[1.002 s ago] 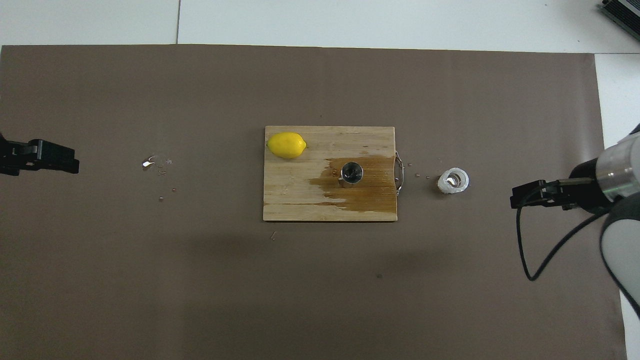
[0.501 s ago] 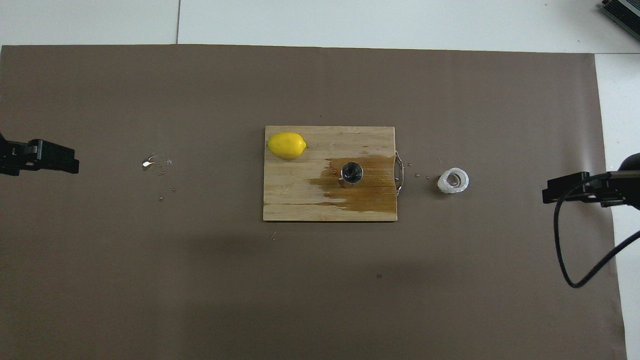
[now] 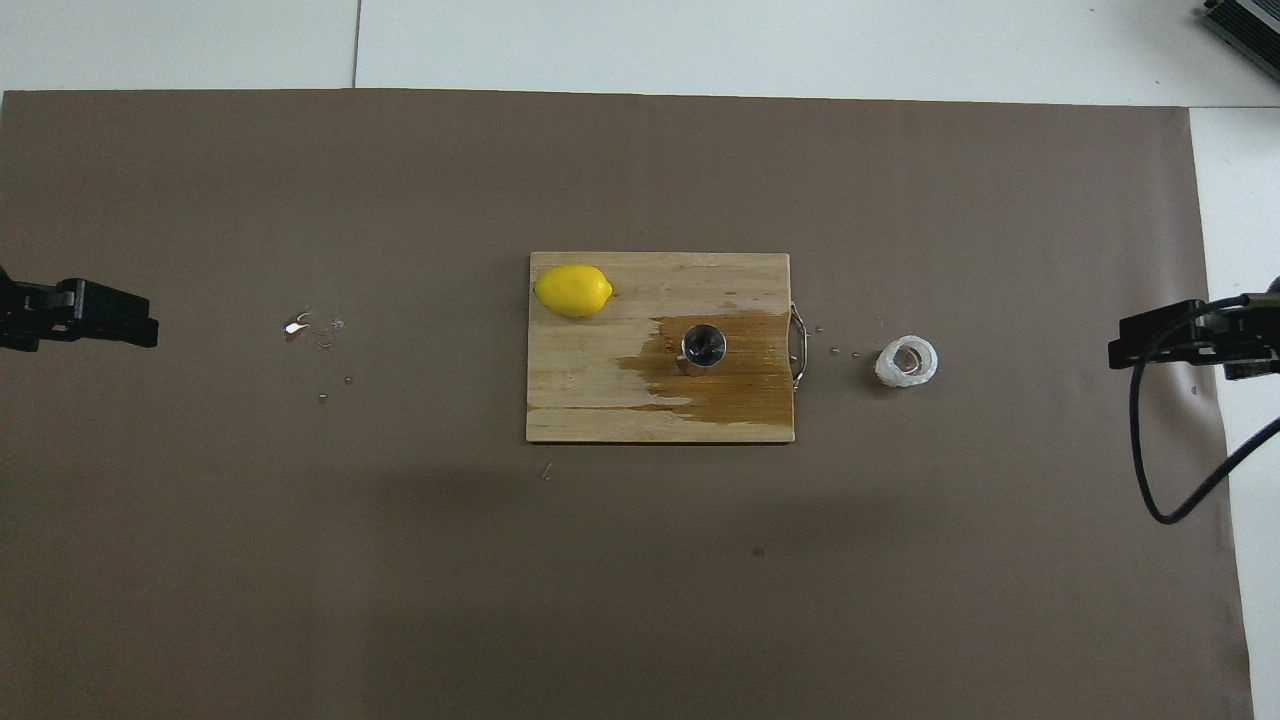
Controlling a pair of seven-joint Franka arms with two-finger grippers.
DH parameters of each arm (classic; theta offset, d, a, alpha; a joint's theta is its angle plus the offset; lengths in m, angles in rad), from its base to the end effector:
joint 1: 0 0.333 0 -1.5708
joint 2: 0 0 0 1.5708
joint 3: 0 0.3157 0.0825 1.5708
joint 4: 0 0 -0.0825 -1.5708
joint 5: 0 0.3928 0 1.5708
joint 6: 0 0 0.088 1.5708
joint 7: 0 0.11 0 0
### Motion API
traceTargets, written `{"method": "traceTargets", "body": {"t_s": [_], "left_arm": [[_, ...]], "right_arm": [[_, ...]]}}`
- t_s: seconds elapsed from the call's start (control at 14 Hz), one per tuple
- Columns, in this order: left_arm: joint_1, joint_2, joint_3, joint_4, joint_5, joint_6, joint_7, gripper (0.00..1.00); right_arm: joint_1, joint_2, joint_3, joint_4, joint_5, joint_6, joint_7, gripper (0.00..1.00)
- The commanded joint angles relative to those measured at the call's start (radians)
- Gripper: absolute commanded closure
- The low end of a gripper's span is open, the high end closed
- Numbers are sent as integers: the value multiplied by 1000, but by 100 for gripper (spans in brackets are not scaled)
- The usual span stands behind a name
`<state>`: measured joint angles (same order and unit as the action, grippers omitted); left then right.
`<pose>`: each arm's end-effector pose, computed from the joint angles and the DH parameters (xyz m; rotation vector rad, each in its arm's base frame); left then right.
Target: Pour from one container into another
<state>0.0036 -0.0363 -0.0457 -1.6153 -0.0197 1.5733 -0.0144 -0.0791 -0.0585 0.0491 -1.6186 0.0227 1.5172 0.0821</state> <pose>0.5512 -0.0258 0.6203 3.1234 -0.0430 -0.0098 0.5389 -0.0128 0.6260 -3.1173 0.1740 0.0679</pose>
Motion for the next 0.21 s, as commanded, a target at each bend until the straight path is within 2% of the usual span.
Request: {"method": "traceTargets", "body": {"t_s": [0.0,0.14], "left_arm": [[4,-16,-2,-17,-5,4,-3,0],[4,-16,-2,-17,-5,4,-3,0]], "right_arm": [[-13,9,8,14,16,6,1,0],[-10,9,12,14,17,6,2,0]]}}
